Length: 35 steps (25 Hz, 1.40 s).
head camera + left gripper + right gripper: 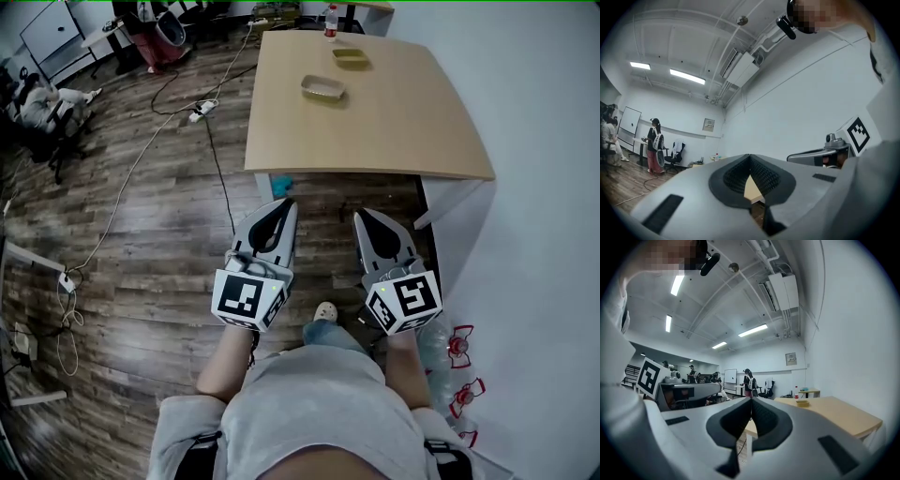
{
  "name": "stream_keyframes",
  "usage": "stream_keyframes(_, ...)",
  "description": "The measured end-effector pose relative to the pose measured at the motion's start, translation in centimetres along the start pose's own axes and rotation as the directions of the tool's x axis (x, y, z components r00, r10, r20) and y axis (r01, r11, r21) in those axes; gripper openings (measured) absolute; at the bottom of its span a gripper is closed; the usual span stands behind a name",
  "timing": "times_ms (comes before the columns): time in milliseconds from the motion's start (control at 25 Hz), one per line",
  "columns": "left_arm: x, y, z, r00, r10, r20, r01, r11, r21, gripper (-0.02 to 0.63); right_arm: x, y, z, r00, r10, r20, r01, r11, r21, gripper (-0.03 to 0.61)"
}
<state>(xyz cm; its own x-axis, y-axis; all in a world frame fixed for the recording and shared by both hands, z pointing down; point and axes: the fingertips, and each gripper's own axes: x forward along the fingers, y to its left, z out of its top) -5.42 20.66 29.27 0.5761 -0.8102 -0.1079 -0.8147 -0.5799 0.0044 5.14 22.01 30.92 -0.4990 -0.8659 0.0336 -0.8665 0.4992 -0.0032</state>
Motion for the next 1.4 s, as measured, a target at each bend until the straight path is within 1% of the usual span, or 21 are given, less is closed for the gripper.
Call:
stream_keyframes(400, 8.4, 1.1, -0.7, 0.997, 0.083, 0.005, -0.083, 0.996, 0.021, 0.015, 4.5, -8.6, 0.7, 0.999, 0.040, 0.008, -0.040, 0.999, -0.001, 0.009)
stream_keyframes(680, 11.9, 1.1, -0.9, 0.993, 0.116, 0.012, -0.116, 0.993, 0.023, 0.015, 6.6, -11.8, 0.4, 0.997, 0.081, 0.013, -0.082, 0.997, 0.016, 0.009)
stream_keyframes(800, 12.9, 1.3, -1.1, 0.993, 0.117, 0.006, -0.117, 0.993, 0.022, 0.015, 7.3, -12.5, 0.3, 0.996, 0.090, 0.013, -0.090, 0.996, 0.023, 0.009)
stream_keyframes(1040, 15.1, 2.4, -1.7, 0.994, 0.107, 0.004, -0.107, 0.994, 0.023, 0.015, 9.0, -14.0, -0.4, 0.997, 0.075, 0.007, -0.075, 0.997, 0.034, 0.011)
stream_keyframes(1400, 18.9, 6.4, -2.4, 0.999, 0.054, -0.005, -0.054, 0.999, 0.003, 0.015, 13.8, -15.6, -0.3, 1.000, 0.019, 0.001, -0.019, 0.998, 0.054, 0.011)
